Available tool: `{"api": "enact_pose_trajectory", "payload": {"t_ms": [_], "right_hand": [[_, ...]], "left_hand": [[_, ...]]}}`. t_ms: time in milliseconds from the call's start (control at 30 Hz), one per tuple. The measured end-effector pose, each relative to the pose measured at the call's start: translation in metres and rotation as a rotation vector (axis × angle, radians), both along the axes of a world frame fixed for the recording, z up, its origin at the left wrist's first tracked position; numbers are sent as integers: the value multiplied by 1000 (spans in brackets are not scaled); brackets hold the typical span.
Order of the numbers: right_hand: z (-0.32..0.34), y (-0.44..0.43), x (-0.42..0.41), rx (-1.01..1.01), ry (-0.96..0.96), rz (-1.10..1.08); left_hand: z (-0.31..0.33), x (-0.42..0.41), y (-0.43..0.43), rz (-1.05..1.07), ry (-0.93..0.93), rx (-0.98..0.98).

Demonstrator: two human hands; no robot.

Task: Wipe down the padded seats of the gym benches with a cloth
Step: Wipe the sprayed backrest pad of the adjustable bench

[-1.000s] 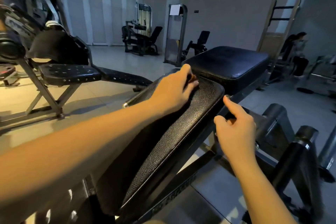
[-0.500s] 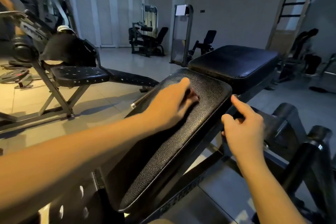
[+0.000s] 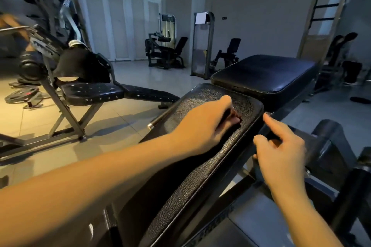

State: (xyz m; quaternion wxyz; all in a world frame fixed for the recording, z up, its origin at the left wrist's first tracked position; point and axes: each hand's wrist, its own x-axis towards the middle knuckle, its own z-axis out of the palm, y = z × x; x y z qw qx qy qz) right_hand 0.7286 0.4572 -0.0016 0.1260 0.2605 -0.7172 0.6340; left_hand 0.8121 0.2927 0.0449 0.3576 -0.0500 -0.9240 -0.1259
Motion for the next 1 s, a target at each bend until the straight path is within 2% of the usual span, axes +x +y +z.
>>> {"api": "enact_pose_trajectory", "payload": {"t_ms": [67,133,200,300,433,500,600,667,733,867,900,933,1000], "right_hand": [[0,0,1,7,23,2],[0,1,3,18,32,4],[1,2,3,9,32,20],[0,2,3,0,48,27],[-2,-3,4,-49,56,11],[-2,-5,3,-79,33,7],[-4,-4,3,-77,34,13],[-3,-3,2,-74,29,25],[-3,-3,3,-75,35,30],[-1,-4,5,-80,65,9],[0,-3,3,-77,65,8],[0,-2,2,-76,59,12],[1,0,1,-59,49,29]], "left_hand": [[10,-17,-36,168,-4,50],[24,-39,-80,396,-40,186],[30,-51,-101,535,-47,272],[25,-41,-61,423,35,223],[5,-6,8,11,43,19],[9,-11,-5,78,28,-9],[31,-45,-63,371,-9,155],[39,-59,-81,479,-17,223],[38,-59,-57,418,27,193],[16,-28,22,-23,100,7],[14,-26,25,-68,95,-9],[15,-27,20,-52,96,-11],[24,-42,-8,120,72,35]]}}
